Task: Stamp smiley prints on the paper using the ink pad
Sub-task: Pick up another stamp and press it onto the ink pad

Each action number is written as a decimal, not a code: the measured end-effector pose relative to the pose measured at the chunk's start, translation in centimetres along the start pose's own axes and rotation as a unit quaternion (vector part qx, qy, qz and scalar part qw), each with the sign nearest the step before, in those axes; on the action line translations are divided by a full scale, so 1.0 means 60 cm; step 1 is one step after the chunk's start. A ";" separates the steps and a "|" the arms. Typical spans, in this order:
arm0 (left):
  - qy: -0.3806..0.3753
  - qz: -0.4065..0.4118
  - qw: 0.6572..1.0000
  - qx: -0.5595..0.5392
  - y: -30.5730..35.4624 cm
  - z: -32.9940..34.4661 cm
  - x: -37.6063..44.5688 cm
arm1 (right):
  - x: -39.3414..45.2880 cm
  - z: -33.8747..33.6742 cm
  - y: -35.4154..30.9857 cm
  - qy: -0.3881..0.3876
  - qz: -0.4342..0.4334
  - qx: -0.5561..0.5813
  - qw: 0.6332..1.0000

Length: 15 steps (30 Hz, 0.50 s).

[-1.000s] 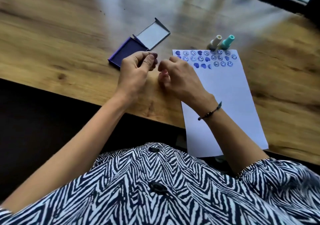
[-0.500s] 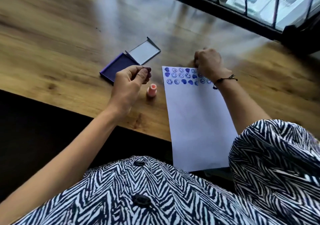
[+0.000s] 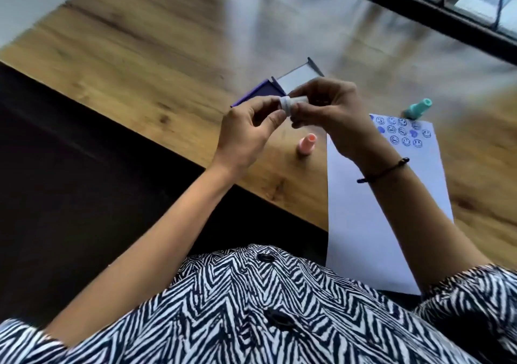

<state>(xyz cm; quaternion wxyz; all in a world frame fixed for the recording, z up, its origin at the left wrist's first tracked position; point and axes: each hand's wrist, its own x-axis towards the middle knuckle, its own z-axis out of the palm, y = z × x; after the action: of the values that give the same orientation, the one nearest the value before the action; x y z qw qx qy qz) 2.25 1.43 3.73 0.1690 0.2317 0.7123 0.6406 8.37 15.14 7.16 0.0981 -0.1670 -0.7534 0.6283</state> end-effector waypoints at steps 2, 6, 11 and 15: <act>0.013 -0.007 1.000 -0.005 -0.005 -0.012 -0.001 | 0.003 0.015 -0.001 -0.006 0.006 0.005 1.000; 0.034 -0.036 0.994 -0.098 -0.011 -0.022 -0.002 | 0.013 0.039 -0.004 -0.008 -0.007 -0.005 1.000; 0.079 -0.071 0.976 -0.189 -0.009 -0.034 0.009 | 0.029 0.065 -0.009 0.009 -0.071 -0.089 0.993; 0.133 -0.127 0.947 -0.265 -0.014 -0.051 0.018 | 0.051 0.056 -0.017 0.043 -0.124 -0.164 0.978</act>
<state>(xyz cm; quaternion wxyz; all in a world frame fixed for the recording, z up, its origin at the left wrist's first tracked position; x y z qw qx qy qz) -0.36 -0.60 3.35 0.2077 -0.0013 0.5565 0.8045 4.18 13.07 7.32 0.1793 -0.1129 -0.8562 0.4712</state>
